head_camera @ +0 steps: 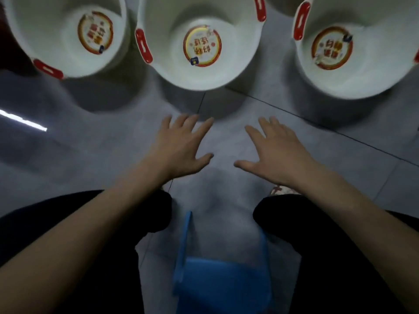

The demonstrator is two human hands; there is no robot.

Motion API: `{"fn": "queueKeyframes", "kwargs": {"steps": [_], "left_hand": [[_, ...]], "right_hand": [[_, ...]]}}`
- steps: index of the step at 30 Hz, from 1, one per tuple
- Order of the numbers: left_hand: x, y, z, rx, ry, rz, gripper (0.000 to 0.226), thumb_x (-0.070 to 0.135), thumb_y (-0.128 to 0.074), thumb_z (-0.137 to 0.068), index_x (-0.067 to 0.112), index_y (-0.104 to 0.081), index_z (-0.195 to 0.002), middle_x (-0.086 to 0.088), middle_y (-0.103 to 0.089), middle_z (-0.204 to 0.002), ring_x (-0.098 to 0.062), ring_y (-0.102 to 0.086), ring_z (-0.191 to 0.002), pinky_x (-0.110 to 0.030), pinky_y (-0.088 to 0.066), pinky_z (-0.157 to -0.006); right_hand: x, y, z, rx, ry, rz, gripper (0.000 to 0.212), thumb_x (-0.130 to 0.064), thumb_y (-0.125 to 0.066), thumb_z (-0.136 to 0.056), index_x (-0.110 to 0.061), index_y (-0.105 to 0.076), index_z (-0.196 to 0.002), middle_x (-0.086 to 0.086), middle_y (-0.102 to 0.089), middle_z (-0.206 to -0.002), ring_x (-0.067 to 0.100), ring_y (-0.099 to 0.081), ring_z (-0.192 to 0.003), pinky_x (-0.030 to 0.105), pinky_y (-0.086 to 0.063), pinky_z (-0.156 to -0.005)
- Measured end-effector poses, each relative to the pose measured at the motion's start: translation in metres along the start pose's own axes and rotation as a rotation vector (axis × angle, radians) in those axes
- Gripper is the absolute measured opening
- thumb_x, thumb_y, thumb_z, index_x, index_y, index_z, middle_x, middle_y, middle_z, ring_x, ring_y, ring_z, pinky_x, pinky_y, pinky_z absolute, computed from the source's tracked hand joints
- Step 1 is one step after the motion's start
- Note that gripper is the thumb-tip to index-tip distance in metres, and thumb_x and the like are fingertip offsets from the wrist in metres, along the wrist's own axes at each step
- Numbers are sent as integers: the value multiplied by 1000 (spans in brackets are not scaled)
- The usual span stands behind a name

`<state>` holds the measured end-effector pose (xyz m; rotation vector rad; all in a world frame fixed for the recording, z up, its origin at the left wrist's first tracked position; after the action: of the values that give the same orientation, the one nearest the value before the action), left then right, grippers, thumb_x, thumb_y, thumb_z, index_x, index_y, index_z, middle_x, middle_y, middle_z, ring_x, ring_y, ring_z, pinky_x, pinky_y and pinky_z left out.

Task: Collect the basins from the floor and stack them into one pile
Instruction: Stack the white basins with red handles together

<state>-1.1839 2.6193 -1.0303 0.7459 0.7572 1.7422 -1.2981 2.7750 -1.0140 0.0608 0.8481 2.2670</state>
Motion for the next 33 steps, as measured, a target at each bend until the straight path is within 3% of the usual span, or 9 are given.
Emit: {"fn": "queueKeyframes", "kwargs": {"steps": [4, 10, 13, 16, 22, 26, 29, 33], "left_hand": [[10, 5, -21, 89, -120, -47, 83, 70, -40, -90, 30, -23, -161, -11, -32, -164, -33, -32, -150, -57, -27, -121], [-10, 7, -12, 181, -32, -85, 87, 75, -38, -90, 33, -15, -163, -11, -22, -169, -34, -25, -154, -56, -25, -123], [-5, 13, 0, 217, -12, -112, 89, 76, -41, -90, 35, -11, -163, -10, -17, -170, -33, -20, -155, -57, -22, -123], [8, 38, 13, 323, 9, -99, 87, 75, -43, -89, 33, -19, -161, -10, -21, -169, -31, -25, -153, -55, -26, -122], [30, 68, 43, 442, 116, -34, 94, 76, -30, -76, 32, -33, -158, -10, -35, -163, -32, -39, -145, -49, -37, -112], [35, 78, 71, 419, 147, -33, 102, 78, -22, -67, 34, -31, -158, -8, -34, -163, -30, -37, -145, -48, -33, -115], [29, 90, 97, 433, 177, 10, 95, 78, -34, -74, 32, -32, -157, -7, -38, -159, -30, -42, -142, -51, -33, -116], [32, 108, 122, 465, 190, -28, 82, 65, -57, -87, 30, -32, -157, -7, -41, -155, -31, -42, -139, -46, -35, -111]], "right_hand": [[-12, -4, -9, 70, 81, 130, 104, -78, -41, -90, -20, 4, -163, 18, 2, -169, 39, 2, -156, 48, -11, -124], [3, 0, 2, 182, 102, 210, 111, -87, -36, -84, -23, 11, -162, 16, 8, -169, 37, 11, -156, 47, -4, -125], [4, 16, 17, 275, 87, 225, 110, -86, -38, -85, -24, 9, -162, 17, 9, -169, 38, 10, -156, 50, -5, -125], [-4, 25, 37, 330, 108, 219, 108, -83, -44, -85, -25, 4, -163, 17, 4, -170, 38, 6, -156, 51, -8, -125], [-6, 31, 73, 459, 71, 127, 106, -79, -51, -85, -24, -4, -163, 18, -3, -169, 39, 1, -156, 53, -12, -125], [5, 39, 104, 526, -5, 35, 105, -76, -56, -84, -23, -9, -161, 19, -14, -165, 41, -9, -153, 52, -18, -123], [10, 43, 124, 555, -23, -32, 105, -79, -55, -82, -26, -11, -161, 17, -10, -167, 39, -5, -155, 52, -19, -123], [10, 45, 148, 558, -7, -81, 96, -76, -58, -84, -28, -21, -159, 14, -20, -165, 35, -17, -152, 50, -29, -120]]}}
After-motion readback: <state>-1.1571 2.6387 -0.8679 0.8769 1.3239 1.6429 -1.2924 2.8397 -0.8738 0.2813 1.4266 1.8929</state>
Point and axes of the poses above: each hand's wrist, its own z-axis away from the middle knuckle, its own y-axis out of the back of the hand, x = y × z, the point moved 8 cm from there along -z, towards the middle knuckle
